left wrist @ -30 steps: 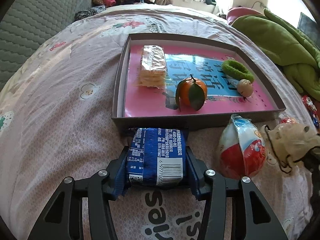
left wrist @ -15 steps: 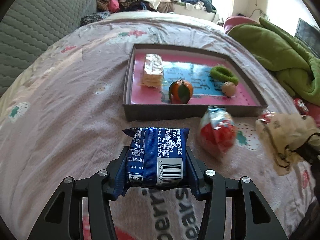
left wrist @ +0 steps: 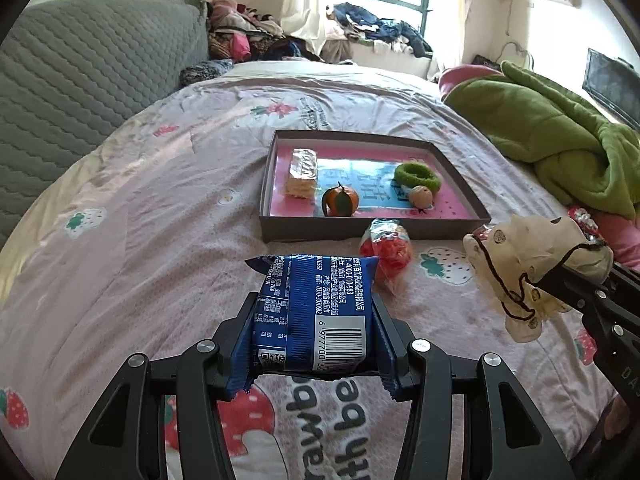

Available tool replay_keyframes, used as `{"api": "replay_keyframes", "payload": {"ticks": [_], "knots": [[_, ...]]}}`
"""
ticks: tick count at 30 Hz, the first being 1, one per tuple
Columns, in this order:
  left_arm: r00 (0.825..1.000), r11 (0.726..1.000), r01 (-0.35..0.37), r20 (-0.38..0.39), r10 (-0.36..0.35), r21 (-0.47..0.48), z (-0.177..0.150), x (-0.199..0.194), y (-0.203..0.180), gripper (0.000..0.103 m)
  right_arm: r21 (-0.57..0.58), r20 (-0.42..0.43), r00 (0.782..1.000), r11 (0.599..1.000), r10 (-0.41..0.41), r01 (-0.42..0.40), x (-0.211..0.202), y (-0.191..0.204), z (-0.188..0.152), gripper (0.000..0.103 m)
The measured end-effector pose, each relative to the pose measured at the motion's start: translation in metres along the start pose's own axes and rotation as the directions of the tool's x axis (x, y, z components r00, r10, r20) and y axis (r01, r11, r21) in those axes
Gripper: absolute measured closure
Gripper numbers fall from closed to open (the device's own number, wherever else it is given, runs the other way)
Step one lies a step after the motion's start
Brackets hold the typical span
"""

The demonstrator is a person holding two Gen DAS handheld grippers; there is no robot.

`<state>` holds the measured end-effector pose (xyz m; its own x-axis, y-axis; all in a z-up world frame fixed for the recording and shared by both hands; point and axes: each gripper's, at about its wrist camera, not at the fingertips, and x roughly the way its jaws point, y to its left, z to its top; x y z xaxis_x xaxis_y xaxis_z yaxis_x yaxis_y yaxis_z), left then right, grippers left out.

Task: Organize objects
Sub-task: 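Lift the blue packet and cloth pouch and carry both toward the tray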

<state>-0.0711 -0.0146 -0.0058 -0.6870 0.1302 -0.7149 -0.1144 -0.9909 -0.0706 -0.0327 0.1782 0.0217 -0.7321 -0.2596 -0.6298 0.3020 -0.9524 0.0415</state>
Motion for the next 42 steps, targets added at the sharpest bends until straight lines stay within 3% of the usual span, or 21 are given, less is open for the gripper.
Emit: {"api": "replay_keyframes", "payload": {"ticks": [16, 42], "knots": [[0.996, 0.999, -0.037, 0.075, 0.037, -0.003, 0.002, -0.048, -0.009, 0.050, 0.022, 0.073, 0.997, 0.999, 0.036, -0.038, -0.032, -0.008, 0.004, 0.091], [0.990, 0.999, -0.038, 0.135, 0.037, 0.002, 0.005, -0.078, -0.014, 0.050, 0.028, 0.148, 0.988, 0.999, 0.031, -0.036, -0.061, -0.001, 0.013, 0.091]]}}
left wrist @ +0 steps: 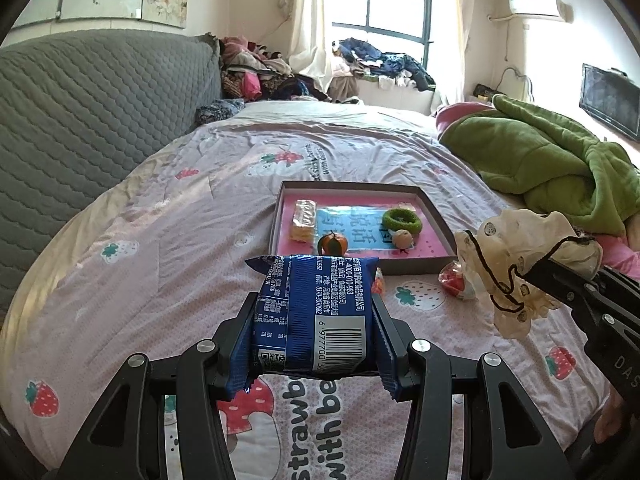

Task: Organize objects
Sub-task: 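Lift the blue packet and cloth pouch and carry both toward the tray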

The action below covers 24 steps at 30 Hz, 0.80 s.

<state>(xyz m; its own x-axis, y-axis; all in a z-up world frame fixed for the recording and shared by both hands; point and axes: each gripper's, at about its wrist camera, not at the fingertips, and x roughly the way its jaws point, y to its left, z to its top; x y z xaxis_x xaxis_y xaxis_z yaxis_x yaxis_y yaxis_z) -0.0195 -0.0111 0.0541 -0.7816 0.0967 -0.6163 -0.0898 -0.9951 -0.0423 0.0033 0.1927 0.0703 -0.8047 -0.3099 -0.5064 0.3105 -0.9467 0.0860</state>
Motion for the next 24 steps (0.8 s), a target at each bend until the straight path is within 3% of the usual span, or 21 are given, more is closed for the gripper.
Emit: {"api": "replay_keyframes", "payload": {"ticks": [24], "knots": [[1.000, 0.999, 0.021, 0.018, -0.022, 0.030, 0.024, 0.018, -0.015, 0.050, 0.006, 0.018, 1.000, 1.000, -0.011, 0.011, 0.010, -0.009, 0.010, 0.091]]}}
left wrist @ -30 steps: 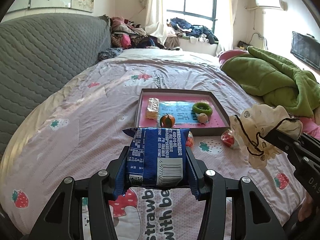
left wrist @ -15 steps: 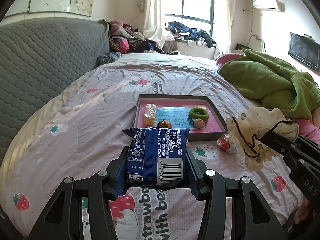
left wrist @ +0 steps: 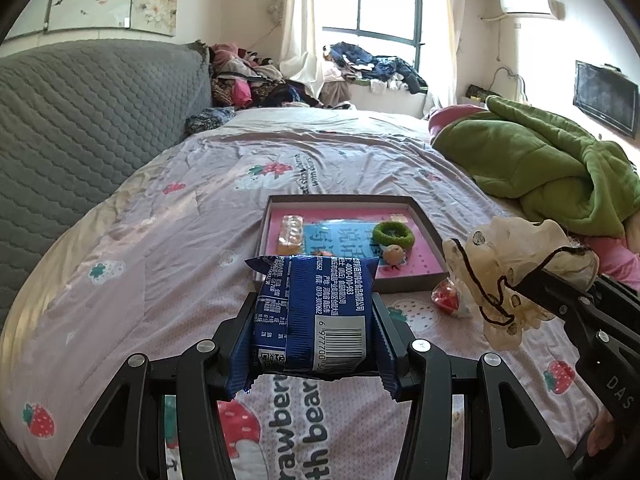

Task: Organize objects

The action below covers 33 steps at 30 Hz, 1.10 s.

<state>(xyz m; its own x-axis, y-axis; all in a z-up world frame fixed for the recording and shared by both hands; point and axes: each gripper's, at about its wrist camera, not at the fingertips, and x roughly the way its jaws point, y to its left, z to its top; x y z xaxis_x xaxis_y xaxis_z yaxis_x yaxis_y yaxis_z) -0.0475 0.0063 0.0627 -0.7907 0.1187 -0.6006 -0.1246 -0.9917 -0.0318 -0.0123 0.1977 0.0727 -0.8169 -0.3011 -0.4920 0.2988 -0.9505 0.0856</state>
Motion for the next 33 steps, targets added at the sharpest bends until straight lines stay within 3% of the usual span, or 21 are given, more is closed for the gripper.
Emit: {"api": "replay_keyframes", "payload": {"ticks": [8, 25, 33], "knots": [[1.000, 1.000, -0.005, 0.014, 0.004, 0.025, 0.022, 0.015, -0.007, 0.050, -0.032, 0.017, 1.000, 0.999, -0.007, 0.007, 0.007, -0.007, 0.019, 0.091], [1.000, 0.999, -0.017, 0.021, 0.016, 0.036, 0.070, 0.046, 0.000, 0.050, -0.034, 0.025, 0.998, 0.998, 0.063, -0.062, 0.029, -0.026, 0.065, 0.091], [1.000, 0.999, -0.011, 0.030, 0.010, 0.050, 0.097, 0.064, 0.000, 0.050, -0.042, 0.039, 0.999, 0.999, 0.023, -0.021, 0.040, -0.040, 0.078, 0.091]]}}
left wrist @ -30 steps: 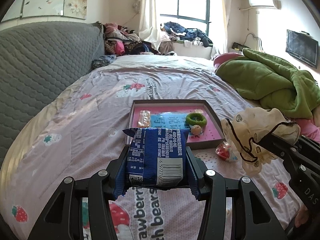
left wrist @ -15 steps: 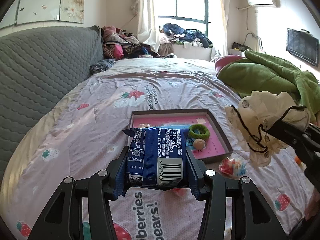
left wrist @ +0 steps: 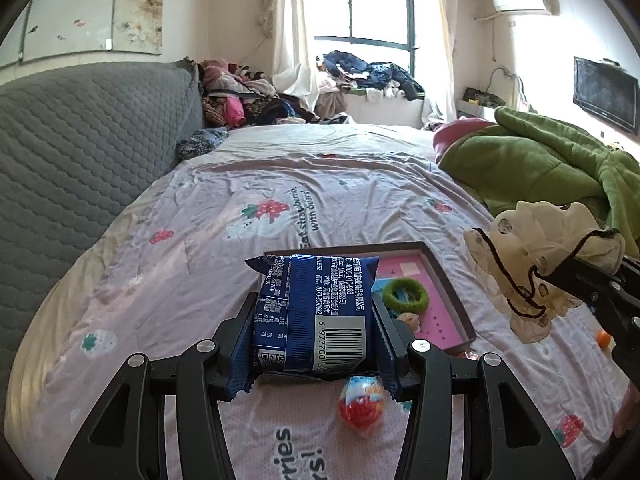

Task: Organize objects

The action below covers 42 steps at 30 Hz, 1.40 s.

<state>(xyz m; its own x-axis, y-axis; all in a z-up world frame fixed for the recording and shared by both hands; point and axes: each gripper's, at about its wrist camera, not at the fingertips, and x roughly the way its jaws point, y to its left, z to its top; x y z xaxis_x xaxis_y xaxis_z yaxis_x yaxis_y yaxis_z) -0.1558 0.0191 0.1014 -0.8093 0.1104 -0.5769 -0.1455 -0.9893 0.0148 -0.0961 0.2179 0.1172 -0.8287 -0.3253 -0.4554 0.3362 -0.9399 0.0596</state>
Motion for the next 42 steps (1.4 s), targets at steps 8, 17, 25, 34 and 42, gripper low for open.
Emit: {"api": "replay_keyframes", "payload": {"ticks": [8, 17, 25, 34, 42], "knots": [[1.000, 1.000, 0.014, -0.017, -0.013, 0.013, 0.015, 0.024, -0.004, 0.050, 0.011, 0.014, 1.000, 1.000, -0.026, 0.026, 0.012, -0.017, 0.013, 0.091], [1.000, 1.000, 0.016, -0.001, -0.016, -0.003, 0.032, 0.043, -0.009, 0.050, 0.024, 0.028, 0.999, 0.999, -0.042, 0.041, 0.033, -0.032, 0.017, 0.091], [1.000, 1.000, -0.010, -0.026, 0.010, 0.016, 0.034, 0.073, -0.020, 0.050, 0.014, 0.037, 0.998, 0.999, -0.048, 0.048, 0.050, -0.041, 0.018, 0.091], [0.996, 1.000, -0.009, -0.083, 0.010, 0.010, 0.027, 0.112, -0.026, 0.050, 0.016, -0.009, 0.999, 0.999, -0.037, 0.037, 0.082, -0.052, 0.010, 0.091], [0.988, 0.999, 0.031, -0.151, -0.028, 0.016, 0.021, 0.142, -0.033, 0.050, 0.031, -0.081, 0.994, 0.997, -0.068, 0.070, 0.109, -0.071, -0.006, 0.091]]}}
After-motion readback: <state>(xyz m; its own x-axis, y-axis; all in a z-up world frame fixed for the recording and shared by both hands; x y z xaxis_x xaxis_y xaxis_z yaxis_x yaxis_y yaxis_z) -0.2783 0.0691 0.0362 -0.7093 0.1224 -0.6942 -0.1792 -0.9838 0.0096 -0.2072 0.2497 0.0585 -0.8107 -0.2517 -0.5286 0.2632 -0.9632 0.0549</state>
